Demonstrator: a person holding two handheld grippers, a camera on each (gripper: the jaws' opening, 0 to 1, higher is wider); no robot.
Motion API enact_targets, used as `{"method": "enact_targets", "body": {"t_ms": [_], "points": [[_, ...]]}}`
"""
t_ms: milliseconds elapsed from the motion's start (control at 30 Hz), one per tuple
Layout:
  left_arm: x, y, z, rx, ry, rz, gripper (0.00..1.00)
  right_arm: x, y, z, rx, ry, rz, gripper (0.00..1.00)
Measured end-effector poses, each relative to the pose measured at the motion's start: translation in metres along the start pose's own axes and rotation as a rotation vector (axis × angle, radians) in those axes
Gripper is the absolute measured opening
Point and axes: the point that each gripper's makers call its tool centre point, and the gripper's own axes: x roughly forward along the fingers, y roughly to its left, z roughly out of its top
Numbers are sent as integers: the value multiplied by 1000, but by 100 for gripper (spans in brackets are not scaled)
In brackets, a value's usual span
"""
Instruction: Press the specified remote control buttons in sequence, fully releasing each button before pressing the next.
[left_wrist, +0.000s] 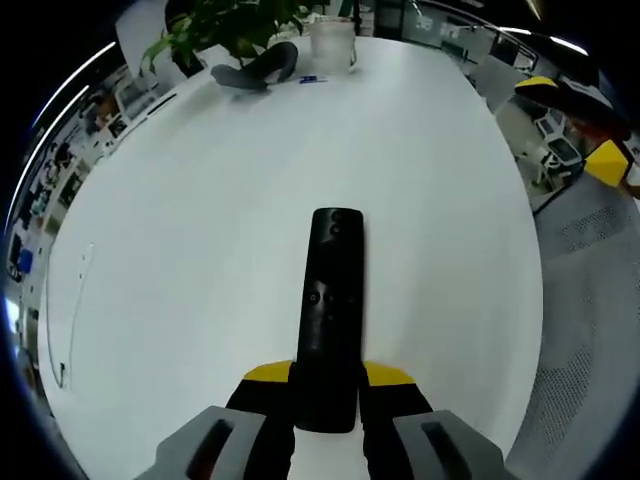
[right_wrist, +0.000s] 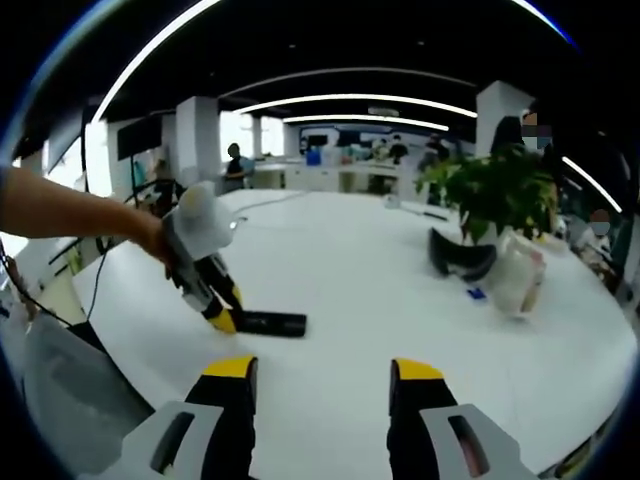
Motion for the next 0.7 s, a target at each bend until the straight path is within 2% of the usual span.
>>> {"method": "enact_targets", "body": {"t_ms": [167, 367, 467, 700], "points": [[-1, -9, -2, -10, -7, 0, 23, 1, 4, -2, -3, 11, 16, 46], [-2, -23, -5, -5, -31, -2, 23, -1, 2, -2, -3, 11, 0, 41], [-2, -31, -5, 6, -25, -5, 23, -3, -1, 0, 42, 4, 6, 37], [-3, -42, -8, 27, 0, -12, 23, -5, -3, 3, 89, -7, 6, 31]]}}
